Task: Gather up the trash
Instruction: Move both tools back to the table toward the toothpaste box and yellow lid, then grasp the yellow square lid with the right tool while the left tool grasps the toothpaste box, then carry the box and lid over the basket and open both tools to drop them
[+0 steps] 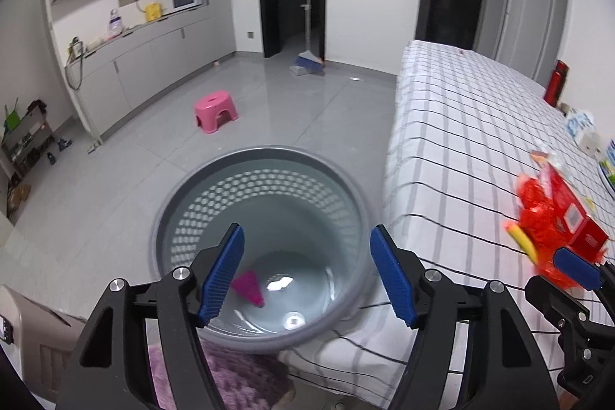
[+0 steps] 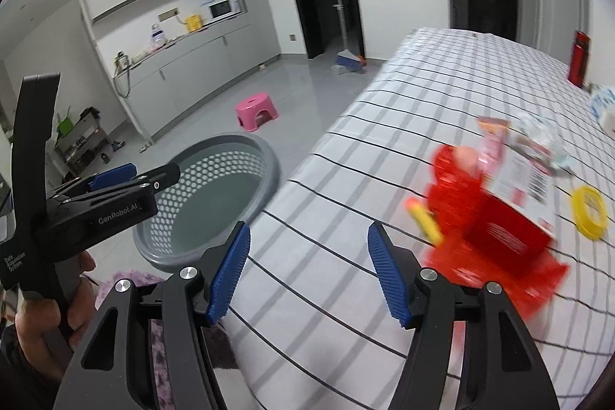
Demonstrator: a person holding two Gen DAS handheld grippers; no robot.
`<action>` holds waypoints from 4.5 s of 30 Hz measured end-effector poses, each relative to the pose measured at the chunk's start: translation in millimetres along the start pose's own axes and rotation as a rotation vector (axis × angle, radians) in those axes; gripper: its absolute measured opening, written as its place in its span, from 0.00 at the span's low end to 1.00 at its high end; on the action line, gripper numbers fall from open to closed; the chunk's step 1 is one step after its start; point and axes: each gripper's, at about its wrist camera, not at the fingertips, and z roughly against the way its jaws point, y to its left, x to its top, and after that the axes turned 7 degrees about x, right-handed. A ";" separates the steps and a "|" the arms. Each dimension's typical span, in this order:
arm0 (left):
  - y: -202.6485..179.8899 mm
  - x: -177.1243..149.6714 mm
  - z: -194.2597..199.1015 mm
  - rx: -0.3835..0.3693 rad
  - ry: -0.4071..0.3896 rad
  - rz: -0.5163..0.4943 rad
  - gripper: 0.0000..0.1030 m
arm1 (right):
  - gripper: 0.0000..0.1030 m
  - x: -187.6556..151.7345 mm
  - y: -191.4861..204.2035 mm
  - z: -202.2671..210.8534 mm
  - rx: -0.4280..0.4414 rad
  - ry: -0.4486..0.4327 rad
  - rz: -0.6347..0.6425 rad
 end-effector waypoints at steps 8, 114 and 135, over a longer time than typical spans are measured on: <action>-50.9 -2.9 11.1 -0.083 -0.001 -0.069 0.65 | 0.60 -23.3 -40.3 38.7 -0.054 -0.009 -0.068; -314.9 23.4 -13.7 -0.328 0.152 -0.414 0.52 | 0.64 -17.2 -277.1 73.8 -0.323 -0.056 -0.405; -241.8 45.9 30.5 -0.341 0.034 -0.290 0.50 | 0.64 -7.4 -221.8 104.8 -0.298 -0.122 -0.363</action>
